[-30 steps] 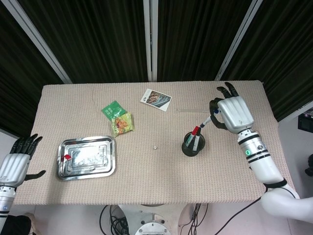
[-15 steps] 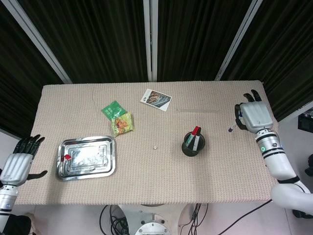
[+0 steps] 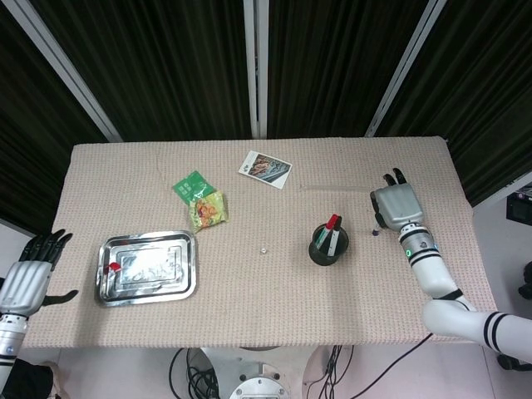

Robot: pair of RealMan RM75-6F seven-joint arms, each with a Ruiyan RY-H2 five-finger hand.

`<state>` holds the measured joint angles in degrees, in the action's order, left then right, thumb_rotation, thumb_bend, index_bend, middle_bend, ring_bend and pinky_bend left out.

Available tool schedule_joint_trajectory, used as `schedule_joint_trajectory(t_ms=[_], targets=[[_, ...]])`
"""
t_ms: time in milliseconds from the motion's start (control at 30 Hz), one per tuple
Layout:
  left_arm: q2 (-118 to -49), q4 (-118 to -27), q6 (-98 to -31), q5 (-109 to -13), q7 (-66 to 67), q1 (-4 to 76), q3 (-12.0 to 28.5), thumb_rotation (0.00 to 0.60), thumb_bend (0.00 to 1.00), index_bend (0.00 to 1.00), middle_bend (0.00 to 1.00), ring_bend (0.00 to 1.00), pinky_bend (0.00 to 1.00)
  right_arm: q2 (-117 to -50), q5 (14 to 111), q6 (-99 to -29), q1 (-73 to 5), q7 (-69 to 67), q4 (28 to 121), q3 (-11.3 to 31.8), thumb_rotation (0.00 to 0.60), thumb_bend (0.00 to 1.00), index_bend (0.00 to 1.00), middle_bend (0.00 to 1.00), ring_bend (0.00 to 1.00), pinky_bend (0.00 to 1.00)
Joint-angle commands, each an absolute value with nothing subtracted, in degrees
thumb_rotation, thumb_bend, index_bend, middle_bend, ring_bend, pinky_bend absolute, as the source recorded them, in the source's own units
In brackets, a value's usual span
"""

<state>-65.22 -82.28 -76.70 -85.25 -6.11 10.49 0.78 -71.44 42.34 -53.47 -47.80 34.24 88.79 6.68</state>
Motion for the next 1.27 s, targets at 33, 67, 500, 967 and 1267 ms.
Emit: schedule_joint_trajectory(t_ms=[33,67,500,967,1267], targets=[[-65.26,-81.92,-76.81,-85.23,-6.53,10.38,0.75,0.6,0.09,0.06,0.0,0.0,0.02,-73.3,41.29,-52.34,-48.9,34.65,87.64,6.96,0.6,0.33,0.66,0.62,0.12,0.0],[-65.25,-81.85,-76.86,-85.24,-6.64,10.36,0.76,0.6,0.09,0.06,0.0,0.0,0.02,-73.48,41.39,-52.03,-49.08,34.41,87.57,7.11,0.6,0.32,0.61,0.59,0.12,0.0],[-65.17,-81.57,-77.12,-85.5,-7.1,10.51,0.95,0.6,0.09,0.06,0.0,0.0,0.02,-70.74,57.4,-56.87,-44.26,19.5,92.44,9.73,0.6,0.18,0.0,0.0,0.0,0.0],[-67.95,-79.82,-83.04,-89.84,-5.4,10.35,1.56,0.6,0.1,0.06,0.0,0.0,0.02,-66.13,78.53,-92.26,-15.76,9.72,89.17,-1.46,0.6,0.18,0.0,0.0,0.0,0.0],[-68.58,-80.22,-85.27,-91.98,-2.51,10.96,2.05,0.6,0.1,0.05,0.0,0.0,0.02,-67.81,75.97,-90.06,-9.92,3.54,85.53,-1.92,0.6,0.18,0.0,0.0,0.0,0.0]])
